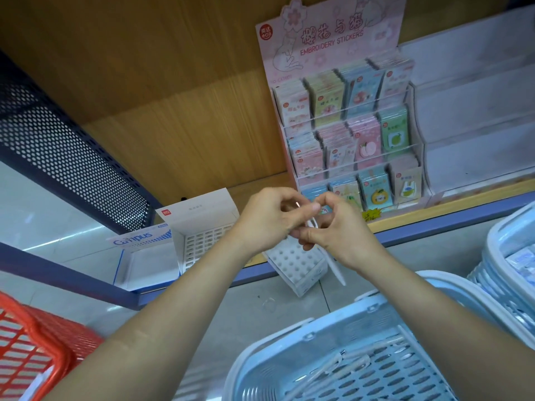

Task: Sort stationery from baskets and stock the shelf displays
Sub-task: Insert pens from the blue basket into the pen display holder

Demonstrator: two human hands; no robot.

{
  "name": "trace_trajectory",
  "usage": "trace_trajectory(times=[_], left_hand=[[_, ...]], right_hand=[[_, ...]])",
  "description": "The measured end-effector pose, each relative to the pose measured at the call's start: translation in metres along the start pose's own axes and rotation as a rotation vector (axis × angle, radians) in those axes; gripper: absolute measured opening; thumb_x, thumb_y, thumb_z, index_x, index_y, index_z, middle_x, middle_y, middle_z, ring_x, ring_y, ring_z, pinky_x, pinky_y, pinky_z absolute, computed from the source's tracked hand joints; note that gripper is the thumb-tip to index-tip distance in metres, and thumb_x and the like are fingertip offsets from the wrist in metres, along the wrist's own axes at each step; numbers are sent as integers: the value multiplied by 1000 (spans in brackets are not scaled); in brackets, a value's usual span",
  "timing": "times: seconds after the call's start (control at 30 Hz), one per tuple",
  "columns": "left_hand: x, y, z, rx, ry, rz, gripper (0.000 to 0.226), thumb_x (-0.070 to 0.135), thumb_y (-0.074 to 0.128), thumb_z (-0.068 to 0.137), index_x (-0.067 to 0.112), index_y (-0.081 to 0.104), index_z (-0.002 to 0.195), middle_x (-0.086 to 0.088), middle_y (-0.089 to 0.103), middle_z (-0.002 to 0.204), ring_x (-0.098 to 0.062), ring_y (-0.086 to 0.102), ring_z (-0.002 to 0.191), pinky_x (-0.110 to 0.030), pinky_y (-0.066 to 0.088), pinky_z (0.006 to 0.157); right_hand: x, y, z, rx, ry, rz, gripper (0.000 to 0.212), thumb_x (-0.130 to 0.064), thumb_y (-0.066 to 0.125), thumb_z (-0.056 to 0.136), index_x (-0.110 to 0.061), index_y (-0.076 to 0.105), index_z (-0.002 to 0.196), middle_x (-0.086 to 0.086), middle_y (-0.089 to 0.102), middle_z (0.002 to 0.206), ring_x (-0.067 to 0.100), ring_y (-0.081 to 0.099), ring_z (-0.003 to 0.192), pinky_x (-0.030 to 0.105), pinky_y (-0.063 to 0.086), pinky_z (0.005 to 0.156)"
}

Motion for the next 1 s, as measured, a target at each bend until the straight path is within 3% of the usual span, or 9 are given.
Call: trace_trajectory(times=[0.1,0.23,0.37,0.43,0.57,0.7,0.77,0.83,1.0], left_hand=[[3,-7,-2,38,-31,44,15,31,79,79,19,71,78,1,67,59,-8,58,50,-38,54,61],[0,-45,-12,208,-4,251,16,35,78,78,21,71,77,4,66,61,-12,59,55,-26,49,56],[-16,-46,-21,203,-3,496,19,37,73,83,20,74,93,7,63,68,-9,52,52,-20,40,52],[-26,-33,-21,192,5,550,21,35,70,87,19,74,99,6,63,73,-9,53,60,-21,38,56],[-42,-18,-16,189,28,577,22,35,68,89,17,74,100,-3,72,89,-20,63,84,-32,49,75],[-51,-13,-14,203,39,563,22,34,68,89,16,74,100,-3,72,93,-20,64,83,-28,46,74],[-54,-12,-12,217,50,558,22,34,68,89,16,74,100,-3,72,93,-20,64,85,-28,45,74],[-57,-11,-10,210,54,577,22,35,68,89,17,74,99,-3,72,92,-20,63,86,-30,47,75],[-66,-5,-5,107,120,577,18,30,70,87,16,76,98,1,67,96,-17,59,91,-25,43,79]], right_hand=[[-2,3,-1,-42,-18,-40,45,-17,85,72,-11,48,97,17,71,72,29,69,67,33,53,68],[7,-8,3,-29,31,-127,35,-27,76,82,-23,56,111,1,72,87,19,68,86,36,54,84],[25,-13,10,49,153,-311,9,-17,63,90,-23,61,95,4,68,85,24,65,87,36,50,83],[32,-10,12,-6,205,-388,11,-17,60,89,-26,60,95,1,63,88,22,60,86,33,48,80],[35,-8,14,-109,272,-589,32,-22,57,91,-22,55,123,6,58,115,22,54,96,35,48,85],[39,-3,15,-216,355,-633,47,-19,52,95,-19,44,141,8,49,140,23,55,112,39,49,99],[41,-1,19,-232,408,-587,43,-14,51,95,-17,48,138,9,52,136,29,58,115,42,53,95],[41,3,23,-253,442,-561,33,-8,53,93,-13,57,125,10,59,125,31,63,106,44,58,86],[47,11,34,-279,421,-700,32,-6,70,82,-7,64,113,11,66,114,29,66,100,41,57,85]])
Point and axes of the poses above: each hand's wrist, its own z-axis towards the middle knuckle, its own y-axis out of the palm, x = y × z, the point moved 1 cm from there along z, towards the middle knuckle
